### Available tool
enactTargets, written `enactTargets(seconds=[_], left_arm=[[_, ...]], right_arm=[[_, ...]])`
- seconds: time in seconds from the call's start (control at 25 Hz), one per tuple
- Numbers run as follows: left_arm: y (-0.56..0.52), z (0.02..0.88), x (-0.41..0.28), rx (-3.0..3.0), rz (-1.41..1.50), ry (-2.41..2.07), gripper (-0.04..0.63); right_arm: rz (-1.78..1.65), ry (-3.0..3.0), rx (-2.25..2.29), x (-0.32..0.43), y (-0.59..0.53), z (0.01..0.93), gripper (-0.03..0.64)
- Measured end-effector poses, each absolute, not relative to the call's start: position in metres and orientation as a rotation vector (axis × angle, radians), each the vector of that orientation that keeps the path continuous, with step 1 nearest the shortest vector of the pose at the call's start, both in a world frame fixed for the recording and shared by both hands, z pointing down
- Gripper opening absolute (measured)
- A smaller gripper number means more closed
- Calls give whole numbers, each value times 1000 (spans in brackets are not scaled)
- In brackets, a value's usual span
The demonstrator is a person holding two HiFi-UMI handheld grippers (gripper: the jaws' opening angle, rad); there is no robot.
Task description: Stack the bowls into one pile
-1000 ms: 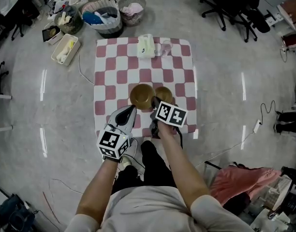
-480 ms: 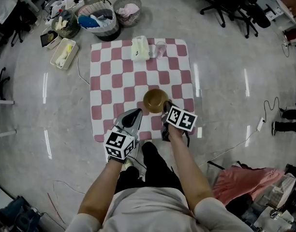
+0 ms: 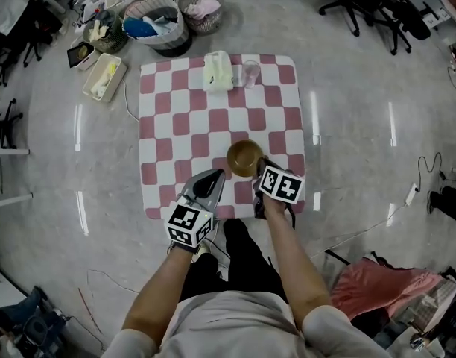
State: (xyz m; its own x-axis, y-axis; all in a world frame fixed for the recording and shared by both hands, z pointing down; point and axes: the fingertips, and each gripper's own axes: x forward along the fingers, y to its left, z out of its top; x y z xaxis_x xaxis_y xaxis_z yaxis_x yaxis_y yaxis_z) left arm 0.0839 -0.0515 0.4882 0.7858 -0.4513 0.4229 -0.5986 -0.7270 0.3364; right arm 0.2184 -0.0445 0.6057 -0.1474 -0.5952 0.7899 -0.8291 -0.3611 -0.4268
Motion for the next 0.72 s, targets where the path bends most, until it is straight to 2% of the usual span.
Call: enactTargets(seconds=[0.48, 0.72], left_arm=[[-45, 503, 85, 2478, 485, -798, 6], [-36, 498, 85, 2487, 474, -769, 6]], right_arm=[[1299, -1602, 1852, 235, -42, 617, 49], [1212, -1660, 1902, 232, -34, 583, 44]])
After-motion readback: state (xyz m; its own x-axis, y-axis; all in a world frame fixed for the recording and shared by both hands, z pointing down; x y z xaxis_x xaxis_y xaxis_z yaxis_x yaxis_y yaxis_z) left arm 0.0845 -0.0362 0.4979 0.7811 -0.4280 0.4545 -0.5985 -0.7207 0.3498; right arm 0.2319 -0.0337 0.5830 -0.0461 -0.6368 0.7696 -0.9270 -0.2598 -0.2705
